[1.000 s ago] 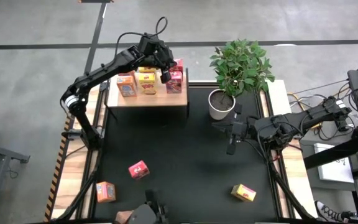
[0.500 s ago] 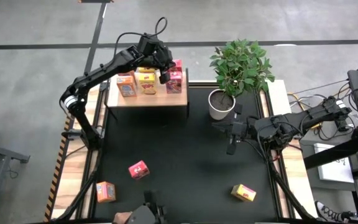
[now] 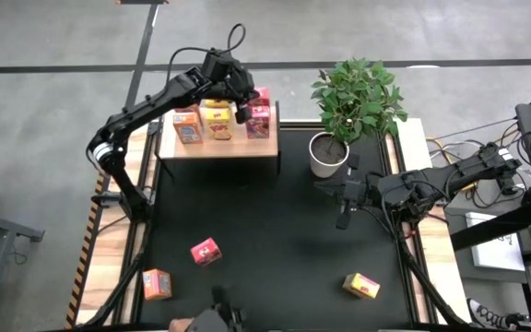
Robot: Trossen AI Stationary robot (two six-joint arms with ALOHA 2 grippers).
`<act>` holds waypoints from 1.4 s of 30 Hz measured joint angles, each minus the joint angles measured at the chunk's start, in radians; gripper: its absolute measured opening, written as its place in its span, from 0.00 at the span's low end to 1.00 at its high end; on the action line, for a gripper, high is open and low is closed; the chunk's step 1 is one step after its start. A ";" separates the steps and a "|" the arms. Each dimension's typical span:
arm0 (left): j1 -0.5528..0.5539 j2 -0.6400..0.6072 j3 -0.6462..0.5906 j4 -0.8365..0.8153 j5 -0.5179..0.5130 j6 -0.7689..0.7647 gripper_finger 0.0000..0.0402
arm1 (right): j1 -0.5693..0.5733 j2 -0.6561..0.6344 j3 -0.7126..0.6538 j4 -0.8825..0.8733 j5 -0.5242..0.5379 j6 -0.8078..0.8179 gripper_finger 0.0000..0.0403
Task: Stack cereal on shelf
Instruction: Adjust the red cereal box, then put the bottom yellow cereal box on the shelf
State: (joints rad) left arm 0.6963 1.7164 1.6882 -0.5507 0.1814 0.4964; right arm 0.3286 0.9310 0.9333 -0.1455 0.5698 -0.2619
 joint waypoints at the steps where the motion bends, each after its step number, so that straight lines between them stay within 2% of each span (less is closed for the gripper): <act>1: -0.001 -0.004 0.000 0.000 0.000 -0.003 0.00 | 0.000 0.000 0.000 0.000 0.000 0.000 0.02; 10: -0.036 -0.086 0.000 -0.043 0.010 -0.039 0.00 | 0.001 0.000 0.000 -0.001 0.000 0.054 0.02; 17: -0.142 -0.223 -0.040 -0.138 0.070 -0.088 0.00 | 0.007 0.002 0.000 -0.086 -0.030 0.230 0.02; 23: -0.310 -0.401 -0.204 -0.062 0.072 -0.142 0.00 | 0.065 0.042 0.000 -0.109 -0.031 0.384 0.02; 29: -0.494 -0.596 -0.450 0.141 0.066 -0.242 0.00 | 0.142 0.108 0.026 -0.150 -0.032 0.567 0.02; 36: -0.639 -0.756 -0.697 0.430 0.063 -0.335 0.00 | 0.244 0.250 0.204 -0.451 -0.094 0.888 0.02; 42: -0.668 -0.825 -0.788 0.537 0.062 -0.391 0.00 | 0.335 0.439 0.424 -0.854 -0.224 1.201 0.02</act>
State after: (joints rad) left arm 0.0288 0.8915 0.9002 -0.0139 0.2438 0.1054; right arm 0.6638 1.3698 1.3576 -0.9998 0.3460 0.9393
